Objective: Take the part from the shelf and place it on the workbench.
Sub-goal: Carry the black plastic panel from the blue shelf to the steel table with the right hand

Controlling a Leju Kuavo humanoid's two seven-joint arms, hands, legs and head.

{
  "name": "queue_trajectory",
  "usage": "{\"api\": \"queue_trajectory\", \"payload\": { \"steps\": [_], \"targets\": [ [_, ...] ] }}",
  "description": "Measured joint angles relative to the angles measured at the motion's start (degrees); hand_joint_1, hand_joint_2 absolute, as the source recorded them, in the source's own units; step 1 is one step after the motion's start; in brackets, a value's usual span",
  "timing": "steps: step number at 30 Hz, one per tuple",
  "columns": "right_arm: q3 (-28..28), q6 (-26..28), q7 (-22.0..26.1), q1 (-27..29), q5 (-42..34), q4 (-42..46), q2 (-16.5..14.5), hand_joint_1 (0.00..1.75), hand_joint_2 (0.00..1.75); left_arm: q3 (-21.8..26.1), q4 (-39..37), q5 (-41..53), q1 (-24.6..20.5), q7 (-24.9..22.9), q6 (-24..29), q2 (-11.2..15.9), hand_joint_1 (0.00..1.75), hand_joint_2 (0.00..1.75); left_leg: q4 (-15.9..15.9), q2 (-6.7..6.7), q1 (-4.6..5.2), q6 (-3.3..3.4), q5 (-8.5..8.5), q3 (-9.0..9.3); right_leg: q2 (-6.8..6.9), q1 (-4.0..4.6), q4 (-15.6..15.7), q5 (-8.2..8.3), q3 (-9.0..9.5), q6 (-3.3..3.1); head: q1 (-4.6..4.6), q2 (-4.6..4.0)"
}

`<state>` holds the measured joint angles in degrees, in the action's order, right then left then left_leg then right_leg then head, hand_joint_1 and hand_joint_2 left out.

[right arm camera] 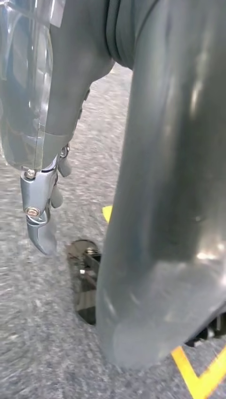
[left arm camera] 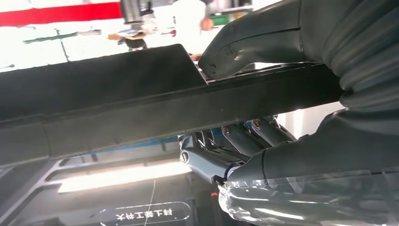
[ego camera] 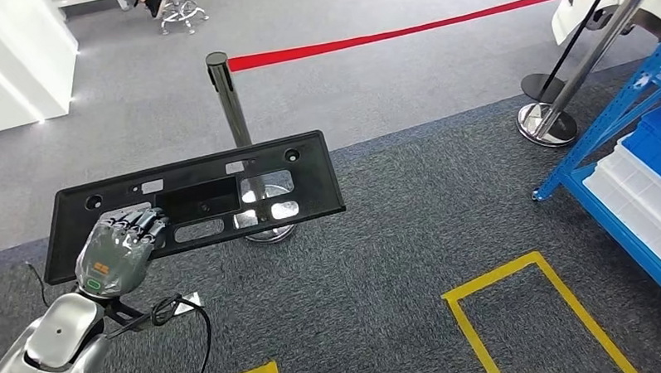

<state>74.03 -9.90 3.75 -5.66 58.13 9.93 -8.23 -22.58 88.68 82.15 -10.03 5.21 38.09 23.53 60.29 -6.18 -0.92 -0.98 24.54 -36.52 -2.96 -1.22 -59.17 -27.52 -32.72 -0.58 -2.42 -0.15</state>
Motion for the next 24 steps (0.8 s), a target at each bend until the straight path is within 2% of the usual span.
{"api": "queue_trajectory", "payload": {
  "steps": [2, 3, 4, 5, 6, 7, 9, 10, 11, 12, 13, 14, 15, 16, 18, 19, 20, 21, 22, 23, 24],
  "targets": [
    [-0.1, 0.0, 0.3, 0.2, 0.2, 0.0, -0.2, 0.00, 0.00, 0.4, 0.6, 0.1, 0.5, -0.3, -0.1, 0.6, 1.75, 1.75, 5.1, 3.58, 0.01, -0.30, 2.96, -2.36, 1.71, 0.13, 0.4, 0.13, 0.23, -0.71, -0.01, 0.00],
    [-0.1, 0.0, 0.5, 0.3, 0.3, 0.0, -0.2, 0.00, 0.00, 0.6, 0.9, 0.1, 0.7, -0.5, -0.2, 0.8, 1.75, 1.75, 8.9, 4.73, -0.02, -0.49, 4.78, -4.08, 2.60, 0.29, 0.4, 0.07, 0.25, -0.92, -0.01, 0.00],
    [-0.2, -0.1, 0.7, 0.3, 0.4, 0.0, -0.2, 0.00, 0.00, 0.7, 1.1, 0.2, 0.9, -0.7, -0.4, 0.9, 1.75, 1.75, 12.3, 5.29, -0.10, -0.67, 6.14, -5.62, 3.51, 0.43, 0.4, -0.01, 0.26, -1.00, -0.01, 0.00],
    [-0.4, -0.2, 1.1, 0.4, 0.5, 0.0, -0.3, 0.00, 0.00, 0.9, 1.3, 0.3, 1.3, -0.9, -0.7, 1.0, 1.75, 1.75, 14.3, 5.56, -0.17, -0.81, 6.62, -6.45, 4.38, 0.53, 0.4, -0.10, 0.30, -1.04, 0.00, 0.00],
    [-0.5, -0.3, 1.4, 0.4, 0.7, 0.0, -0.3, 0.00, 0.00, 1.1, 1.5, 0.4, 1.7, -1.0, -0.9, 1.2, 1.75, 1.75, 14.3, 5.75, -0.22, -0.88, 6.08, -6.23, 5.18, 0.59, 0.4, -0.19, 0.36, -1.03, -0.01, 0.00],
    [-0.7, -0.4, 1.8, 0.3, 0.8, 0.0, -0.3, 0.00, 0.00, 1.3, 1.7, 0.6, 2.2, -1.1, -1.1, 1.5, 1.75, 1.75, 12.0, 6.08, -0.23, -0.86, 4.68, -4.84, 5.92, 0.62, 0.4, -0.31, 0.47, -0.95, -0.01, 0.00],
    [-0.9, -0.5, 2.2, 0.3, 1.0, 0.0, -0.3, 0.00, 0.00, 1.7, 2.2, 0.7, 2.6, -1.2, -1.2, 1.9, 1.75, 1.75, 4.2, 8.41, 0.10, -0.55, 1.69, -0.44, 7.28, 0.84, 0.4, -0.63, 0.80, -0.57, -0.01, 0.00],
    [-0.9, -0.5, 2.3, 0.3, 1.0, 0.0, -0.3, 0.00, 0.00, 1.9, 2.5, 0.7, 2.7, -1.3, -1.2, 2.0, 1.75, 1.75, 1.2, 9.49, 0.36, -0.20, 0.89, 1.16, 7.93, 1.02, 0.3, -0.79, 0.92, -0.32, 0.00, 0.00],
    [-1.0, -0.5, 2.3, 0.3, 1.1, 0.0, -0.4, 0.00, 0.00, 2.1, 2.8, 0.7, 2.7, -1.3, -1.2, 2.1, 1.75, 1.75, -0.5, 10.22, 0.64, 0.15, 0.67, 1.95, 8.55, 1.20, 0.3, -0.94, 1.03, -0.06, 0.01, 0.00],
    [-1.0, -0.5, 2.3, 0.3, 1.1, 0.0, -0.4, 0.00, 0.00, 2.3, 2.9, 0.7, 2.8, -1.4, -1.2, 2.2, 1.75, 1.75, -1.0, 10.11, 0.91, 0.50, 0.84, 2.00, 9.19, 1.31, 0.4, -1.03, 1.12, 0.17, 0.01, 0.00],
    [-1.0, -0.5, 2.3, 0.2, 1.1, 0.0, -0.5, 0.00, 0.00, 2.4, 3.1, 0.6, 3.0, -1.4, -1.2, 2.3, 1.75, 1.75, -1.1, 9.36, 0.90, 0.89, 0.68, 1.88, 9.84, 1.34, 0.5, -1.10, 1.28, 0.40, 0.01, 0.00],
    [-1.1, -0.5, 2.3, 0.1, 1.1, 0.0, -0.5, 0.00, 0.00, 2.5, 3.2, 0.7, 3.2, -1.4, -1.2, 2.5, 1.75, 1.75, -1.4, 8.71, 0.80, 1.20, 0.52, 1.93, 9.91, 1.27, 0.4, -1.33, 1.44, 0.68, 0.00, 0.00],
    [-1.2, -0.6, 2.3, 0.0, 1.1, 0.0, -0.5, 0.00, 0.00, 2.5, 3.3, 0.7, 3.4, -1.5, -1.1, 2.6, 1.75, 1.75, -1.7, 8.05, 0.67, 1.56, 0.30, 2.02, 9.02, 1.16, -0.2, -1.93, 1.33, 0.94, 0.00, 0.00],
    [-1.2, -0.6, 2.3, 0.0, 1.1, 0.0, -0.6, 0.00, 0.00, 2.6, 3.4, 0.8, 3.5, -1.6, -1.0, 2.7, 1.75, 1.75, -2.0, 7.44, 0.51, 1.90, 0.07, 2.11, 7.53, 1.06, -1.9, -3.12, 0.68, 1.14, 0.01, 0.00],
    [-1.3, -0.6, 2.0, 0.1, 1.0, 0.0, -0.6, 0.00, 0.00, 2.8, 3.6, 1.1, 3.6, -1.9, -0.8, 2.7, 1.75, 1.75, -2.2, 6.28, 0.41, 2.34, -0.15, 2.14, 4.17, 0.89, -8.5, -6.66, -2.43, 1.25, 0.01, 0.00],
    [-1.3, -0.5, 1.8, 0.1, 0.9, 0.0, -0.6, 0.00, 0.00, 3.0, 3.7, 1.4, 3.7, -2.1, -0.7, 2.5, 1.75, 1.75, -2.2, 5.64, 0.45, 2.44, -0.16, 2.10, 3.50, 0.87, -12.2, -8.13, -4.35, 1.25, 0.01, 0.00],
    [-1.3, -0.5, 1.5, 0.2, 0.8, 0.0, -0.6, 0.00, 0.00, 3.0, 3.7, 1.6, 3.8, -2.3, -0.6, 2.4, 1.75, 1.75, -2.1, 4.90, 0.50, 2.48, -0.14, 2.10, 3.23, 0.87, -14.7, -8.64, -5.80, 1.25, 0.01, 0.00],
    [-1.3, -0.4, 1.2, 0.2, 0.7, 0.0, -0.6, 0.00, 0.00, 3.2, 3.7, 1.8, 3.8, -2.4, -0.5, 2.2, 1.75, 1.75, -2.1, 4.09, 0.53, 2.48, -0.12, 2.11, 3.11, 0.86, -15.2, -7.94, -6.41, 1.22, 0.01, 0.00],
    [-1.3, -0.3, 0.8, 0.3, 0.5, 0.0, -0.6, 0.00, 0.00, 3.2, 3.7, 1.9, 3.9, -2.4, -0.4, 2.1, 1.75, 1.75, -2.0, 3.26, 0.53, 2.45, -0.08, 2.12, 2.93, 0.84, -13.6, -6.21, -6.02, 1.15, 0.01, 0.00],
    [-1.3, -0.2, 0.4, 0.3, 0.3, 0.0, -0.6, 0.00, 0.00, 3.3, 3.6, 1.9, 3.8, -2.4, -0.4, 1.9, 1.75, 1.75, -1.8, 2.46, 0.52, 2.39, -0.03, 2.14, 2.40, 0.79, -10.4, -3.85, -4.80, 1.02, 0.01, 0.00],
    [-1.3, 0.0, 0.0, 0.3, 0.1, 0.0, -0.6, 0.00, 0.00, 3.4, 3.6, 1.9, 3.7, -2.4, -0.3, 1.8, 1.75, 1.75, -1.7, 1.74, 0.50, 2.28, 0.04, 2.10, 1.05, 0.71, -6.5, -1.79, -3.32, 0.84, 0.01, 0.00]
  ]
}}
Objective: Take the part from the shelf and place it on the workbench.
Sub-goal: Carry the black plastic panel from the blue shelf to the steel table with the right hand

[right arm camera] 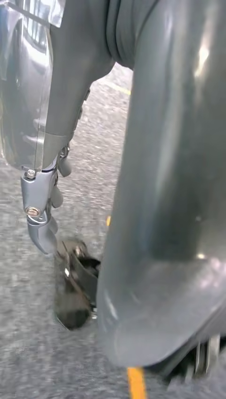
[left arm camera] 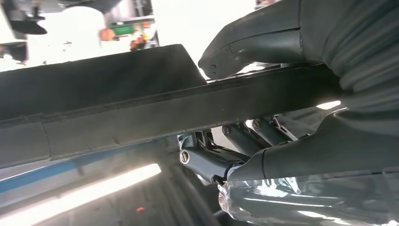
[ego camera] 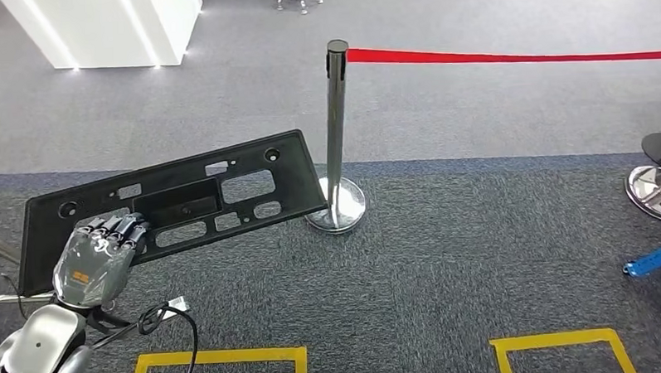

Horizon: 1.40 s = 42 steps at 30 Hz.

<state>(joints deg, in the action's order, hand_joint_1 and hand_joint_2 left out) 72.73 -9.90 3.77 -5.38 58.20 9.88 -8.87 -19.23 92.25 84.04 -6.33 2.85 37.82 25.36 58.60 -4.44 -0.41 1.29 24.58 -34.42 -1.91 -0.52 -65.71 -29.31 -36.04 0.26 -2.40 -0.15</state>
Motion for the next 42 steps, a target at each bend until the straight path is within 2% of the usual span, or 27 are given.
{"api": "queue_trajectory", "payload": {
  "steps": [1, 3, 5, 7, 9, 11, 12, 13, 14, 16, 17, 18, 20, 21, 23, 25, 26, 27, 28, 29, 31, 33, 35, 36, 38, 40, 42],
  "targets": [
    [0.0, 0.2, -0.4, 0.0, -0.2, 0.0, 0.0, 0.00, 0.00, 0.0, -0.1, -0.1, -0.2, 0.1, 0.2, -0.1, 1.75, 1.75, 0.2, -0.68, 0.06, -0.18, 0.06, -0.13, -1.29, -0.16, 3.2, 1.37, 1.24, -0.12, -0.01, 0.00],
    [0.1, 0.6, -1.0, -0.2, -0.5, 0.0, 0.0, 0.00, 0.00, 0.0, -0.4, -0.6, -0.6, 0.4, 0.8, -0.2, 1.75, 1.75, 0.4, -1.91, -0.07, -0.77, 0.00, -0.54, -2.76, -0.19, 6.1, 2.11, 2.34, -0.27, -0.01, 0.00],
    [0.1, 0.8, -1.2, -0.4, -0.7, 0.0, 0.0, 0.00, 0.00, 0.0, -0.7, -1.0, -0.9, 0.6, 1.3, -0.3, 1.75, 1.75, 0.4, -2.76, -0.36, -1.49, -0.11, -0.87, -1.58, -0.05, 6.6, 2.27, 2.59, -0.62, 0.00, 0.00],
    [0.1, 0.8, -1.1, -0.5, -0.7, 0.0, 0.0, 0.00, 0.00, 0.1, -1.0, -1.1, -1.0, 0.5, 1.5, -0.4, 1.75, 1.75, 2.2, -0.55, -0.32, -2.03, 1.09, -1.73, -0.24, -0.06, 7.3, 2.51, 3.06, -1.27, 0.00, 0.00],
    [0.2, 0.9, -1.0, -0.5, -0.7, 0.0, 0.0, 0.00, 0.00, 0.2, -1.3, -0.8, -1.3, 0.3, 1.6, -0.6, 1.75, 1.75, 8.3, 2.83, -0.31, -2.52, 4.41, -4.52, 1.23, 0.10, 7.6, 2.52, 3.33, -1.77, -0.01, 0.00],
    [0.3, 0.9, -1.0, -0.4, -0.7, 0.0, 0.0, 0.00, 0.00, 0.3, -1.5, -0.5, -1.3, 0.1, 1.7, -1.0, 1.75, 1.75, 15.1, 3.89, -0.50, -2.94, 7.07, -7.68, 2.73, 0.31, 7.5, 2.36, 3.34, -1.96, -0.01, 0.00],
    [0.3, 0.9, -1.0, -0.4, -0.7, 0.0, 0.0, 0.00, 0.00, 0.4, -1.6, -0.4, -1.2, 0.1, 1.7, -1.2, 1.75, 1.75, 16.1, 4.03, -0.56, -3.05, 7.00, -8.12, 3.47, 0.35, 7.4, 2.26, 3.34, -1.96, -0.01, 0.00],
    [0.3, 0.9, -1.0, -0.4, -0.7, 0.0, 0.0, 0.00, 0.00, 0.4, -1.7, -0.3, -1.1, 0.1, 1.7, -1.3, 1.75, 1.75, 14.9, 4.22, -0.59, -3.09, 5.91, -7.41, 4.19, 0.37, 7.4, 2.13, 3.38, -1.90, -0.01, 0.00],
    [0.3, 0.9, -1.0, -0.5, -0.7, 0.0, 0.0, 0.00, 0.00, 0.4, -1.8, -0.3, -1.1, 0.1, 1.7, -1.4, 1.75, 1.75, 11.6, 4.70, -0.60, -3.03, 4.11, -5.60, 4.91, 0.38, 7.3, 1.96, 3.46, -1.79, -0.02, 0.00],
    [0.3, 0.9, -1.0, -0.5, -0.7, 0.0, 0.0, 0.00, 0.00, 0.5, -1.8, -0.2, -1.2, 0.0, 1.7, -1.5, 1.75, 1.75, 3.9, 6.84, -0.25, -2.60, 1.47, -1.48, 6.19, 0.54, 7.1, 1.58, 3.72, -1.43, -0.01, 0.00],
    [0.3, 0.9, -1.0, -0.5, -0.7, 0.0, 0.0, 0.00, 0.00, 0.6, -1.8, -0.2, -1.3, 0.0, 1.8, -1.6, 1.75, 1.75, 1.5, 7.54, 0.00, -2.22, 0.95, -0.26, 6.73, 0.67, 7.1, 1.42, 3.84, -1.19, -0.01, 0.00],
    [0.4, 0.9, -1.0, -0.5, -0.7, 0.0, 0.0, 0.00, 0.00, 0.6, -1.9, -0.3, -1.3, 0.0, 1.8, -1.7, 1.75, 1.75, 0.6, 7.78, 0.28, -1.84, 1.00, 0.15, 7.24, 0.78, 7.1, 1.32, 3.94, -0.95, 0.00, 0.00],
    [0.4, 0.9, -1.0, -0.7, -0.7, 0.0, -0.1, 0.00, 0.00, 0.7, -1.9, -0.2, -1.2, 0.0, 1.8, -1.7, 1.75, 1.75, 0.3, 6.47, 0.38, -1.07, 0.75, 0.15, 8.29, 0.85, 7.2, 1.14, 4.18, -0.40, 0.00, 0.00],
    [0.4, 0.9, -1.0, -0.8, -0.7, 0.0, -0.1, 0.00, 0.00, 0.7, -1.9, -0.2, -1.2, -0.1, 1.9, -1.8, 1.75, 1.75, 0.0, 5.83, 0.28, -0.73, 0.56, 0.24, 7.96, 0.74, 6.9, 0.81, 4.23, -0.09, 0.01, 0.00],
    [0.4, 0.9, -0.9, -0.8, -0.7, 0.0, -0.1, 0.00, 0.00, 0.8, -1.9, -0.2, -1.3, -0.1, 1.9, -1.8, 1.75, 1.75, -0.6, 4.76, -0.02, 0.00, 0.15, 0.43, 5.50, 0.51, 3.7, -1.40, 2.91, 0.35, 0.01, 0.00],
    [0.4, 0.9, -0.9, -0.7, -0.7, 0.0, -0.1, 0.00, 0.00, 0.9, -1.9, -0.1, -1.4, -0.1, 1.9, -2.0, 1.75, 1.75, -0.6, 3.73, -0.01, 0.32, 0.04, 0.35, 2.85, 0.31, -3.6, -4.99, -0.69, 0.44, 0.00, 0.00],
    [0.4, 0.8, -0.9, -0.6, -0.6, 0.0, -0.1, 0.00, 0.00, 0.9, -1.8, 0.0, -1.4, -0.1, 1.9, -2.1, 1.75, 1.75, -0.6, 3.06, 0.02, 0.37, 0.04, 0.32, 2.37, 0.30, -7.1, -6.10, -2.53, 0.45, 0.00, 0.00],
    [0.4, 0.7, -1.0, -0.6, -0.6, 0.0, -0.1, 0.00, 0.00, 1.0, -1.8, 0.1, -1.4, -0.1, 1.9, -2.1, 1.75, 1.75, -0.5, 2.33, 0.05, 0.37, 0.04, 0.31, 2.17, 0.28, -8.9, -6.13, -3.69, 0.45, 0.00, 0.00],
    [0.4, 0.6, -1.0, -0.5, -0.6, 0.0, -0.1, 0.00, 0.00, 1.1, -1.7, 0.1, -1.4, 0.0, 1.9, -2.1, 1.75, 1.75, -0.4, 1.57, 0.07, 0.34, 0.06, 0.31, 2.05, 0.25, -8.5, -5.01, -3.83, 0.41, 0.00, 0.00],
    [0.4, 0.5, -1.1, -0.5, -0.6, 0.0, -0.1, 0.00, 0.00, 1.3, -1.6, 0.1, -1.4, 0.0, 1.9, -2.1, 1.75, 1.75, -0.3, 0.79, 0.07, 0.29, 0.10, 0.33, 1.81, 0.19, -6.0, -2.97, -2.90, 0.33, 0.00, 0.00],
    [0.4, 0.5, -1.2, -0.4, -0.6, 0.0, -0.1, 0.00, 0.00, 1.9, -1.4, 0.1, -1.6, 0.2, 1.9, -2.1, 1.75, 1.75, 0.0, -0.64, 0.10, 0.00, 0.26, 0.21, -0.80, -0.08, 1.6, 1.02, 0.33, 0.12, 0.00, 0.00],
    [0.4, 0.5, -1.3, -0.4, -0.6, 0.0, 0.0, 0.00, 0.00, 2.3, -1.3, 0.1, -1.7, 0.5, 2.0, -2.1, 1.75, 1.75, 0.3, -1.99, 0.04, -0.57, 0.31, -0.19, -3.01, -0.24, 6.0, 2.40, 2.14, 0.04, 0.00, 0.00],
    [0.4, 0.5, -1.4, -0.6, -0.6, 0.0, 0.0, 0.00, 0.00, 2.6, -1.2, 0.1, -1.7, 0.7, 2.0, -2.1, 1.75, 1.75, 0.2, -3.34, -0.21, -1.34, 0.09, -0.59, -2.23, -0.10, 6.5, 2.38, 2.37, -0.25, 0.00, 0.00],
    [0.4, 0.5, -1.4, -0.6, -0.6, 0.0, 0.0, 0.00, 0.00, 2.8, -1.1, 0.2, -1.5, 0.8, 2.0, -2.1, 1.75, 1.75, 0.3, -3.01, -0.31, -1.66, 0.13, -0.73, -1.50, -0.08, 6.8, 2.52, 2.58, -0.58, -0.01, 0.00],
    [0.5, 0.6, -1.3, -0.6, -0.6, 0.0, 0.0, 0.00, 0.00, 3.4, -1.0, 0.2, -1.4, 0.8, 2.0, -2.0, 1.75, 1.75, 2.7, 0.02, -0.17, -2.14, 1.67, -1.87, 0.02, -0.07, 7.6, 2.79, 3.06, -1.28, -0.02, 0.00],
    [0.5, 0.7, -1.3, -0.5, -0.6, 0.0, 0.0, 0.00, 0.00, 3.7, -1.0, 0.2, -1.4, 0.9, 2.0, -2.0, 1.75, 1.75, 9.3, 3.27, -0.15, -2.51, 5.10, -4.85, 1.61, 0.13, 7.9, 2.72, 3.31, -1.73, -0.01, 0.00],
    [0.5, 0.7, -1.2, -0.5, -0.7, 0.0, -0.1, 0.00, 0.00, 3.8, -1.0, 0.1, -1.2, 0.9, 2.1, -2.0, 1.75, 1.75, 15.1, 3.93, -0.35, -2.82, 7.04, -7.62, 3.23, 0.26, 7.8, 2.50, 3.34, -1.89, 0.00, 0.00]
  ]
}}
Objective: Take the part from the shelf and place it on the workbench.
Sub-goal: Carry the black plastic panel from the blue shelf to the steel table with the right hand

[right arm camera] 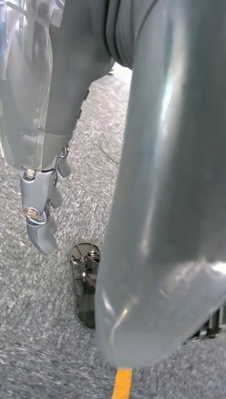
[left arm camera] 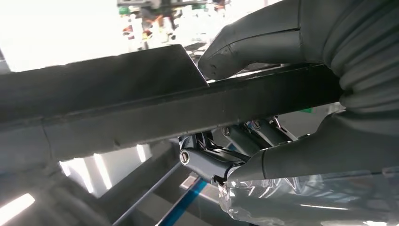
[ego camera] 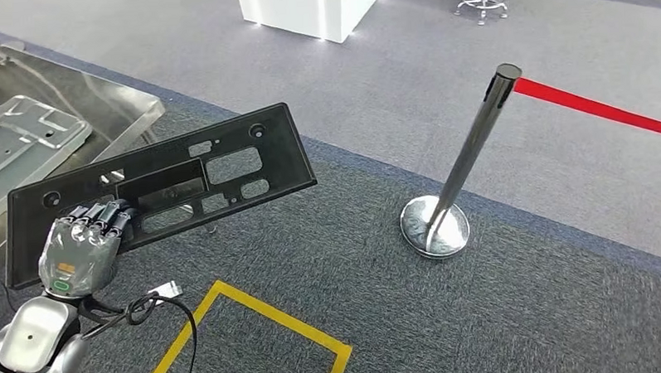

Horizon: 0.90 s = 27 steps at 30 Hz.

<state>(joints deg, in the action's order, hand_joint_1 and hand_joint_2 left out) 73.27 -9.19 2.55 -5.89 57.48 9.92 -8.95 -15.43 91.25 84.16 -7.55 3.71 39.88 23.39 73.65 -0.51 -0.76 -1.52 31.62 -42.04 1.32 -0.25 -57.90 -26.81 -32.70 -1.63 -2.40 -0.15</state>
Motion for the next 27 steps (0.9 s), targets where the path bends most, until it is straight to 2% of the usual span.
{"api": "queue_trajectory", "payload": {
  "steps": [1, 2, 3, 4, 5, 6, 7, 9, 10, 11, 13, 14, 15, 16, 17, 18, 20, 21, 22, 23, 24, 25, 27],
  "targets": [
    [0.0, 0.0, 0.0, 0.0, 0.0, 0.0, 0.0, 0.00, 0.00, 0.0, 0.0, 0.0, 0.2, 0.0, 0.0, 0.0, 1.75, 1.75, 0.2, 0.12, -0.06, -0.09, -0.51, -0.07, 0.77, 0.02, 0.0, -0.12, 0.02, 0.03, -0.01, 0.00],
    [0.0, 0.0, 0.1, 0.0, 0.0, 0.0, -0.1, 0.00, 0.00, 0.1, 0.0, -0.1, 0.2, 0.0, 0.0, 0.0, 1.75, 1.75, -1.9, 0.34, -0.09, -0.12, -1.94, 1.03, 1.55, 0.02, -0.1, -0.26, 0.08, 0.10, -0.01, 0.00],
    [0.0, -0.1, 0.2, 0.0, -0.1, 0.0, -0.1, 0.00, 0.00, 0.2, 0.0, -0.2, 0.3, 0.1, 0.0, 0.0, 1.75, 1.75, -5.5, 1.01, -0.08, -0.06, -3.85, 3.04, 2.27, 0.04, -0.2, -0.43, 0.21, 0.22, -0.01, 0.00],
    [0.0, -0.3, 0.3, 0.0, -0.3, 0.0, -0.1, 0.00, 0.00, 0.4, 0.0, -0.4, 0.2, 0.4, 0.0, 0.0, 1.75, 1.75, -9.4, 2.34, 0.16, 0.12, -5.15, 5.15, 2.94, 0.15, -0.3, -0.63, 0.36, 0.42, -0.01, 0.00],
    [0.1, -0.8, 0.3, -0.1, -0.5, 0.0, -0.1, 0.00, 0.00, 0.6, 0.0, -0.7, 0.2, 0.7, 0.0, 0.0, 1.75, 1.75, -12.5, 3.36, 0.42, 0.47, -6.05, 6.81, 3.52, 0.29, -0.3, -0.82, 0.49, 0.65, -0.01, 0.00],
    [0.2, -1.3, 0.4, -0.1, -0.7, 0.0, 0.1, 0.00, 0.00, 0.8, 0.1, -1.0, 0.1, 1.1, 0.0, 0.1, 1.75, 1.75, -14.2, 4.12, 0.70, 0.86, -6.31, 7.69, 4.04, 0.44, -0.4, -0.98, 0.61, 0.90, -0.01, 0.00],
    [0.3, -1.9, 0.4, -0.1, -0.9, 0.0, 0.4, 0.00, 0.00, 1.1, 0.1, -1.3, 0.1, 1.4, 0.0, 0.1, 1.75, 1.75, -14.7, 4.23, 0.98, 1.27, -6.09, 7.86, 4.57, 0.54, -0.4, -1.08, 0.72, 1.14, 0.00, 0.00],
    [0.4, -2.7, 0.4, -0.3, -1.0, 0.0, 0.9, 0.00, 0.00, 1.4, 0.1, -1.6, 0.1, 1.8, 0.0, 0.2, 1.75, 1.75, -15.0, 2.84, 0.90, 2.01, -6.34, 7.86, 5.31, 0.50, -0.4, -1.36, 1.01, 1.69, -0.01, 0.00],
    [0.4, -2.8, 0.3, -0.4, -1.0, 0.0, 1.1, 0.00, 0.00, 1.5, 0.1, -1.6, 0.0, 1.9, 0.0, 0.3, 1.75, 1.75, -15.3, 2.20, 0.76, 2.35, -6.48, 7.98, 4.59, 0.38, -0.9, -1.83, 0.98, 2.01, -0.01, 0.00],
    [0.4, -2.8, 0.3, -0.4, -1.0, 0.0, 1.2, 0.00, 0.00, 1.7, 0.1, -1.7, 0.0, 2.0, 0.1, 0.3, 1.75, 1.75, -15.5, 1.62, 0.60, 2.69, -6.66, 8.10, 3.28, 0.26, -2.3, -2.82, 0.45, 2.27, -0.01, 0.00],
    [0.5, -2.7, 0.3, -0.3, -1.1, 0.0, 1.5, 0.00, 0.00, 2.0, 0.1, -1.7, -0.2, 2.1, 0.1, 0.3, 1.75, 1.75, -15.7, 0.52, 0.50, 3.19, -6.79, 8.16, 0.11, 0.04, -8.5, -6.12, -2.52, 2.52, 0.00, 0.00],
    [0.5, -2.7, 0.3, -0.2, -1.1, 0.0, 1.6, 0.00, 0.00, 2.0, 0.1, -1.8, -0.2, 2.1, 0.1, 0.2, 1.75, 1.75, -15.7, -0.08, 0.55, 3.33, -6.79, 8.11, -0.62, 0.01, -12.2, -7.67, -4.54, 2.55, 0.00, 0.00],
    [0.5, -2.6, 0.3, -0.1, -1.1, 0.0, 1.6, 0.00, 0.00, 2.1, 0.1, -1.8, -0.1, 2.1, 0.1, 0.2, 1.75, 1.75, -15.6, -0.80, 0.59, 3.40, -6.78, 8.08, -0.93, -0.01, -15.1, -8.41, -6.16, 2.56, 0.00, 0.00],
    [0.6, -2.6, 0.3, 0.0, -1.1, 0.0, 1.6, 0.00, 0.00, 2.2, 0.1, -1.8, -0.1, 2.2, 0.1, 0.2, 1.75, 1.75, -15.5, -1.58, 0.63, 3.41, -6.76, 8.07, -1.05, -0.01, -16.1, -8.08, -6.96, 2.53, 0.00, 0.00],
    [0.6, -2.5, 0.3, 0.0, -1.1, 0.0, 1.6, 0.00, 0.00, 2.4, 0.1, -1.8, 0.0, 2.3, 0.1, 0.2, 1.75, 1.75, -15.4, -2.40, 0.64, 3.38, -6.73, 8.07, -1.20, -0.02, -14.9, -6.62, -6.67, 2.44, 0.00, 0.00],
    [0.7, -2.5, 0.3, 0.1, -1.1, 0.0, 1.7, 0.00, 0.00, 2.5, 0.1, -1.8, 0.0, 2.5, 0.1, 0.1, 1.75, 1.75, -15.3, -3.21, 0.63, 3.31, -6.68, 8.09, -1.62, -0.05, -11.9, -4.43, -5.43, 2.28, 0.00, 0.00],
    [0.8, -2.4, 0.3, 0.1, -1.1, 0.0, 1.8, 0.00, 0.00, 2.9, 0.1, -1.9, 0.0, 2.6, 0.1, 0.1, 1.75, 1.75, -15.0, -4.68, 0.62, 3.02, -6.57, 7.91, -4.60, -0.28, -4.5, -0.97, -2.36, 1.95, 0.00, 0.00],
    [0.8, -2.4, 0.3, 0.1, -1.1, 0.0, 1.9, 0.00, 0.00, 3.0, 0.1, -1.9, 0.0, 2.7, 0.2, 0.0, 1.75, 1.75, -14.9, -5.34, 0.53, 2.75, -6.58, 7.69, -5.90, -0.36, -2.2, -0.21, -1.42, 1.87, 0.00, 0.00],
    [0.8, -2.3, 0.3, 0.1, -1.1, 0.0, 1.9, 0.00, 0.00, 3.1, 0.1, -1.9, 0.0, 2.7, 0.2, 0.0, 1.75, 1.75, -14.8, -6.04, 0.41, 2.39, -6.63, 7.44, -6.79, -0.38, -1.1, -0.14, -1.02, 1.80, 0.00, 0.00],
    [0.8, -2.3, 0.3, 0.0, -1.1, 0.0, 2.0, 0.00, 0.00, 3.2, 0.1, -1.9, 0.0, 2.8, 0.2, -0.1, 1.75, 1.75, -14.8, -6.78, 0.30, 1.98, -6.74, 7.23, -6.59, -0.33, -0.9, -0.14, -0.91, 1.72, 0.00, 0.00],
    [0.9, -2.2, 0.3, 0.0, -1.1, 0.0, 1.9, 0.00, 0.00, 3.3, 0.2, -1.9, 0.2, 2.8, 0.2, -0.1, 1.75, 1.75, -15.0, -7.44, 0.11, 1.59, -6.81, 7.12, -5.79, -0.33, -0.7, -0.05, -0.74, 1.48, 0.00, 0.00],
    [0.9, -2.2, 0.3, 0.0, -1.1, 0.0, 1.9, 0.00, 0.00, 3.5, 0.2, -2.0, 0.3, 2.8, 0.2, -0.1, 1.75, 1.75, -14.8, -7.09, 0.13, 1.27, -6.64, 6.98, -5.05, -0.35, -0.3, 0.07, -0.45, 1.17, 0.00, 0.00],
    [0.9, -2.2, 0.3, 0.0, -1.1, 0.0, 1.9, 0.00, 0.00, 3.9, 0.2, -2.0, 0.2, 2.8, 0.2, 0.0, 1.75, 1.75, -11.9, -4.07, 0.25, 0.79, -4.84, 5.66, -3.41, -0.44, 0.5, 0.27, 0.17, 0.55, -0.01, 0.00]
  ]
}}
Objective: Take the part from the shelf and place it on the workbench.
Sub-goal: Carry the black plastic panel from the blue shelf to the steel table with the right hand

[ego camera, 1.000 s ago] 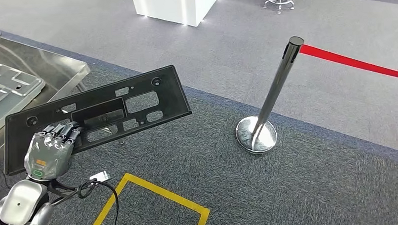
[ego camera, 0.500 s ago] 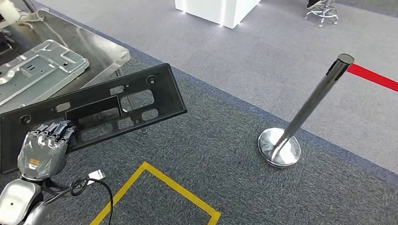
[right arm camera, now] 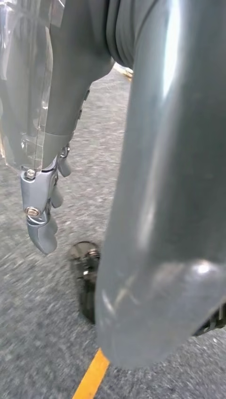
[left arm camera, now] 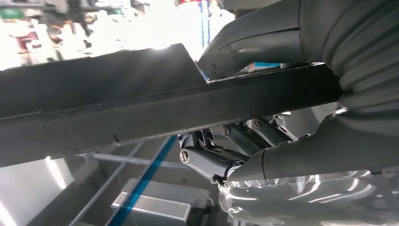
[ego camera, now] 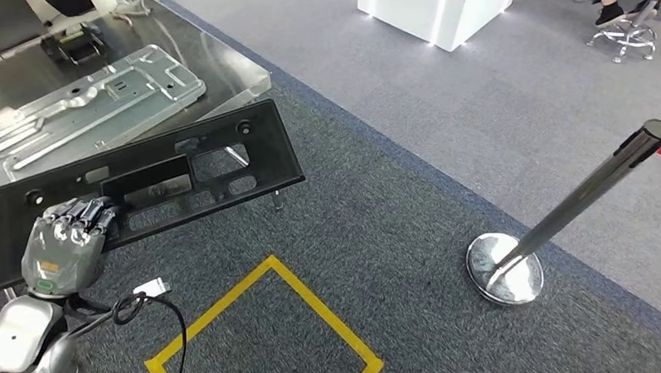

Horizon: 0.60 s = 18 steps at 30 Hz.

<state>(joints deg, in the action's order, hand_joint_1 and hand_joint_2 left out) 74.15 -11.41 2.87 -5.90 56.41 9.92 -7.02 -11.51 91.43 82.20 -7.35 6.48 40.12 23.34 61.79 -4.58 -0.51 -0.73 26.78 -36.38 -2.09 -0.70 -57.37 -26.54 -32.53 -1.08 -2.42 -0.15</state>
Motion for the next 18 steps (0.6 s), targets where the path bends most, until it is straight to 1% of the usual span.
{"api": "queue_trajectory", "payload": {
  "steps": [1, 2, 3, 4, 5, 6, 7, 8, 9, 10, 11, 12, 13, 14, 15, 16, 17, 18],
  "targets": [
    [0.0, 0.0, 0.0, 0.1, 0.0, 0.0, 0.0, 0.00, 0.00, 0.1, 0.0, 0.0, -0.1, -0.1, 0.0, 0.0, 1.75, 1.75, 3.0, 2.02, -0.01, -0.21, 1.59, -1.39, 0.81, 0.13, 0.1, -0.05, 0.22, -0.21, 0.00, 0.00],
    [0.0, 0.0, 0.0, 0.1, 0.0, 0.0, 0.1, 0.00, 0.00, 0.2, 0.0, 0.0, -0.2, -0.2, 0.0, -0.1, 1.75, 1.75, 6.7, 3.24, -0.14, -0.46, 3.21, -3.12, 1.65, 0.21, 0.2, -0.17, 0.33, -0.37, -0.01, 0.00],
    [0.0, 0.1, 0.0, 0.1, 0.0, 0.0, 0.1, 0.00, 0.00, 0.2, 0.0, 0.0, -0.2, -0.3, 0.0, -0.2, 1.75, 1.75, 9.9, 3.78, -0.30, -0.69, 4.34, -4.71, 2.48, 0.29, 0.2, -0.31, 0.39, -0.46, -0.01, 0.00],
    [0.1, 0.1, 0.0, 0.2, 0.0, 0.0, 0.1, 0.00, 0.00, 0.2, -0.1, 0.0, -0.1, -0.4, 0.0, -0.3, 1.75, 1.75, 11.6, 4.05, -0.46, -0.87, 4.56, -5.56, 3.26, 0.32, 0.1, -0.44, 0.46, -0.45, -0.01, 0.00],
    [0.1, 0.1, 0.1, 0.2, 0.0, 0.0, 0.1, 0.00, 0.00, 0.2, -0.1, -0.1, 0.0, -0.5, 0.0, -0.3, 1.75, 1.75, 11.3, 4.25, -0.58, -1.02, 3.78, -5.42, 4.05, 0.32, 0.1, -0.61, 0.53, -0.39, -0.01, 0.00],
    [0.1, 0.1, 0.1, 0.2, 0.0, 0.0, 0.1, 0.00, 0.00, 0.2, -0.2, -0.1, 0.0, -0.7, 0.0, -0.3, 1.75, 1.75, 9.0, 4.63, -0.66, -1.11, 2.18, -4.22, 4.79, 0.31, 0.0, -0.79, 0.65, -0.27, -0.01, 0.00],
    [0.1, 0.1, 0.1, 0.2, 0.0, 0.0, 0.1, 0.00, 0.00, 0.2, -0.2, -0.2, -0.1, -0.9, 0.0, -0.3, 1.75, 1.75, 5.4, 5.59, -0.69, -1.12, 0.31, -2.33, 5.51, 0.34, -0.1, -1.02, 0.79, -0.08, -0.01, 0.00],
    [0.1, 0.1, 0.1, 0.2, 0.0, 0.0, 0.1, 0.00, 0.00, 0.2, -0.2, -0.4, -0.3, -1.0, 0.0, -0.3, 1.75, 1.75, 1.8, 6.90, -0.44, -1.08, -0.99, -0.41, 6.17, 0.49, -0.3, -1.32, 0.92, 0.18, -0.01, 0.00],
    [0.2, 0.1, 0.1, 0.2, -0.1, 0.0, 0.1, 0.00, 0.00, 0.2, -0.2, -0.5, -0.5, -1.2, 0.0, -0.4, 1.75, 1.75, -0.8, 7.99, -0.20, -0.76, -1.69, 0.95, 6.80, 0.67, -0.5, -1.57, 1.02, 0.47, 0.00, 0.00],
    [0.2, 0.1, 0.1, 0.1, -0.1, 0.0, 0.1, 0.00, 0.00, 0.2, -0.2, -0.5, -0.8, -1.3, 0.0, -0.4, 1.75, 1.75, -2.3, 8.70, 0.07, -0.38, -1.79, 1.65, 7.44, 0.84, -0.5, -1.78, 1.12, 0.76, 0.00, 0.00],
    [0.3, 0.1, 0.1, 0.1, -0.2, 0.0, 0.1, 0.00, 0.00, 0.2, -0.2, -0.6, -0.9, -1.5, 0.0, -0.5, 1.75, 1.75, -2.7, 8.58, 0.36, 0.03, -1.53, 1.75, 8.11, 0.95, -0.6, -1.94, 1.22, 1.04, -0.01, 0.00],
    [0.4, 0.1, 0.1, 0.0, -0.2, 0.0, 0.1, 0.00, 0.00, 0.2, -0.2, -0.5, -0.9, -1.6, 0.0, -0.5, 1.75, 1.75, -2.9, 7.88, 0.30, 0.55, -1.56, 1.70, 8.77, 0.98, -0.5, -2.07, 1.40, 1.34, 0.00, 0.00],
    [0.4, 0.1, 0.0, -0.1, -0.3, 0.0, 0.2, 0.00, 0.00, 0.2, -0.2, -0.5, -0.8, -1.8, 0.0, -0.6, 1.75, 1.75, -3.1, 7.20, 0.21, 0.87, -1.66, 1.77, 8.62, 0.86, -0.7, -2.36, 1.55, 1.67, 0.00, 0.00],
    [0.5, 0.1, 0.0, -0.1, -0.3, 0.0, 0.2, 0.00, 0.00, 0.3, -0.2, -0.4, -0.8, -1.9, 0.0, -0.6, 1.75, 1.75, -3.3, 6.54, 0.08, 1.18, -1.79, 1.89, 7.61, 0.72, -1.5, -3.02, 1.31, 1.98, 0.01, 0.00],
    [0.5, 0.2, 0.0, -0.1, -0.3, 0.0, 0.2, 0.00, 0.00, 0.3, -0.2, -0.4, -0.8, -2.0, 0.0, -0.7, 1.75, 1.75, -3.5, 5.96, -0.07, 1.55, -1.91, 2.01, 6.13, 0.58, -3.4, -4.22, 0.44, 2.22, 0.01, 0.00],
    [0.5, 0.2, -0.1, -0.1, -0.3, 0.0, 0.2, 0.00, 0.00, 0.3, -0.2, -0.4, -0.9, -2.1, 0.0, -0.8, 1.75, 1.75, -3.6, 5.39, -0.13, 1.82, -1.95, 2.06, 4.36, 0.40, -6.6, -5.84, -1.16, 2.35, 0.01, 0.00],
    [0.5, 0.2, -0.2, 0.0, -0.3, 0.0, 0.2, 0.00, 0.00, 0.3, -0.3, -0.5, -1.0, -2.2, 0.0, -0.9, 1.75, 1.75, -3.6, 4.77, -0.11, 2.04, -1.94, 2.04, 3.20, 0.36, -10.4, -7.56, -3.33, 2.39, 0.01, 0.00],
    [0.6, 0.2, -0.3, 0.0, -0.3, 0.0, 0.2, 0.00, 0.00, 0.3, -0.3, -0.6, -1.0, -2.3, 0.0, -1.1, 1.75, 1.75, -3.6, 4.09, -0.07, 2.21, -1.90, 2.02, 2.70, 0.34, -14.0, -8.80, -5.44, 2.39, 0.01, 0.00]
  ]
}}
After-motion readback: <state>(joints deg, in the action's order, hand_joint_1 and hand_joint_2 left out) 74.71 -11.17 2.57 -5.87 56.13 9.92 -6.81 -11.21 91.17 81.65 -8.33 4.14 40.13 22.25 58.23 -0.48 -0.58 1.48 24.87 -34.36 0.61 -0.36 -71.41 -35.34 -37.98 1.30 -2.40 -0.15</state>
